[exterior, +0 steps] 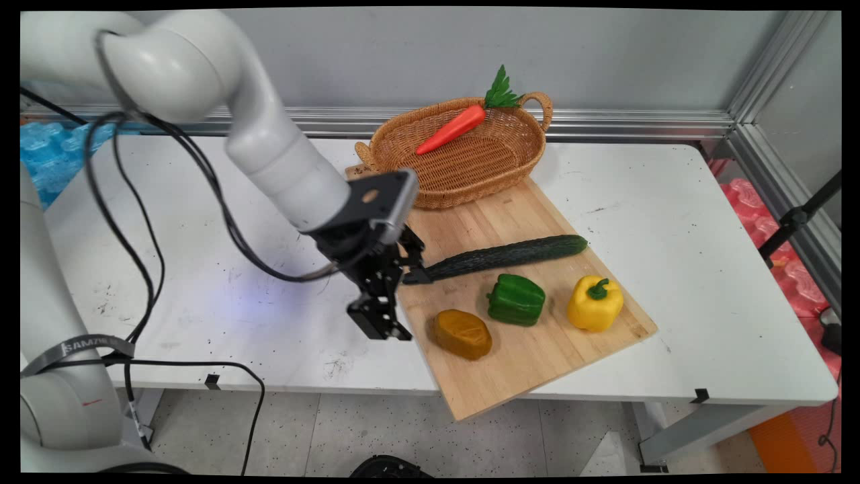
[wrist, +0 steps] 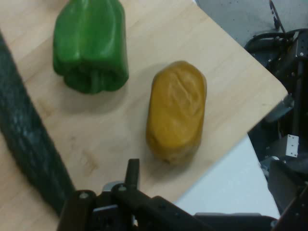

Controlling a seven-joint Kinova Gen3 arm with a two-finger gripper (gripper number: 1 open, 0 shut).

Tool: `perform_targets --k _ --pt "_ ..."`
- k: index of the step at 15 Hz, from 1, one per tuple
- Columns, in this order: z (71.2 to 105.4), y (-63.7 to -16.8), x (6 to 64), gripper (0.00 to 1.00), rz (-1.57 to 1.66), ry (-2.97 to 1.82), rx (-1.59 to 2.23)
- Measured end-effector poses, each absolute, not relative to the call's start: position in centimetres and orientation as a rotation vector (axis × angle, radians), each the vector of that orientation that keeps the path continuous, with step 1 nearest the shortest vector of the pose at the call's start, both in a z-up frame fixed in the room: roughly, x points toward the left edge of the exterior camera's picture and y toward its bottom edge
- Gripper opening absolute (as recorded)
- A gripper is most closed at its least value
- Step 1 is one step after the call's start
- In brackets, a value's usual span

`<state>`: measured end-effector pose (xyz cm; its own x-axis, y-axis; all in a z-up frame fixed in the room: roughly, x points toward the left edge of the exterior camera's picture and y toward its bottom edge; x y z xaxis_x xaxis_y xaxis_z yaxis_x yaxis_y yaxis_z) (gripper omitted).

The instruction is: Pick up the potato from the cutting board, then place the picked object in the vegetable basket

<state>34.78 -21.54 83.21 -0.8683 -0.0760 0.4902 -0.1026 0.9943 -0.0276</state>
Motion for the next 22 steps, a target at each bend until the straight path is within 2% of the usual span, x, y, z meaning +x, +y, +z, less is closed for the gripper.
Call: perform_targets --k 13,14,22 --pt "77.8 -24.0 28.4 1.00 0.063 -2.669 0.070" --pt "77.6 -24.1 28.3 0.00 0.061 -2.671 0.066" --pt "78.6 -24.4 28.3 0.00 0.048 -2.679 0.013"
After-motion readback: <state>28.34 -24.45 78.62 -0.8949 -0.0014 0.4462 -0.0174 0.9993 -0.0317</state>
